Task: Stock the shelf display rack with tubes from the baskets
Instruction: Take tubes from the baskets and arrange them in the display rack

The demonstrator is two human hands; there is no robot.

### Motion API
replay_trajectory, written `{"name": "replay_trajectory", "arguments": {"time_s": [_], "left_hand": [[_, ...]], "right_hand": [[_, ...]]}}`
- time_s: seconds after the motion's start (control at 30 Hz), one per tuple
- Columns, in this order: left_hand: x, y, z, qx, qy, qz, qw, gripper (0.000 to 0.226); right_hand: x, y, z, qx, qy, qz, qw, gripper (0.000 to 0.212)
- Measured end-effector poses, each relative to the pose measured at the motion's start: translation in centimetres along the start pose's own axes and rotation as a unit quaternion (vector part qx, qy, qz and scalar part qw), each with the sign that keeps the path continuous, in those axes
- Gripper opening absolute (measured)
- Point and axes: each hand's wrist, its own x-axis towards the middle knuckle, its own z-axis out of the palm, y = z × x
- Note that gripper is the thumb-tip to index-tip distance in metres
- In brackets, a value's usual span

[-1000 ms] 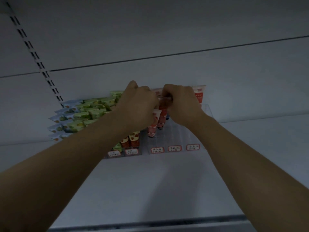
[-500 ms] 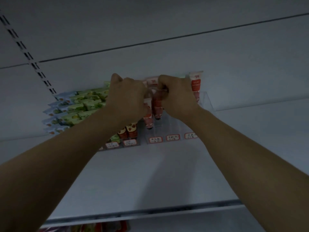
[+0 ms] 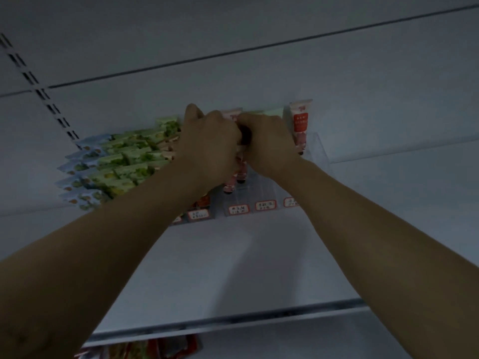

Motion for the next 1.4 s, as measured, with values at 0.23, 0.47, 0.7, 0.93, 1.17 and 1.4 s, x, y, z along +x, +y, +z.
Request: {"name": "replay_trajectory", "arguments": {"time_s": [0.23, 0.47, 0.7, 0.93, 1.17, 1.4], "left_hand": [[-1.6, -1.0, 0.1, 0.024, 0.017, -0.026, 0.999, 0.016], [-1.4, -1.5, 0.9, 0.009, 0.039, -0.034, 0.999, 0.014], [-1.7, -1.4, 1.0, -0.015, 0.034, -0.054, 0.998, 0.023], [-3.0, -0.9, -0.4, 0.017, 0.035, -0.029, 0.999, 0.034], [-10.0, 0.7, -3.7, -0.048, 0.048, -0.025, 0.997, 0.051], [-20.5, 5.9, -2.7, -0.192, 0.004, 0.033, 0.981, 0.042]], "right_hand": [[-0.3, 1.3, -0.6, 0.072, -0.015, 0.034, 0.997, 0.012], [0.5, 0.8, -1.2, 0.020, -0.043, 0.044, 0.998, 0.013], [0.6, -0.3, -1.2, -0.016, -0.079, 0.052, 0.995, 0.022], [-2.9, -1.9, -2.7, -0.002, -0.075, 0.079, 0.994, 0.065], [-7.9, -6.8, -8.1, -0.106, -0.152, 0.047, 0.982, 0.065], [-18.1, -10.1, -10.4, -0.208, -0.318, 0.017, 0.925, 0.057]]}}
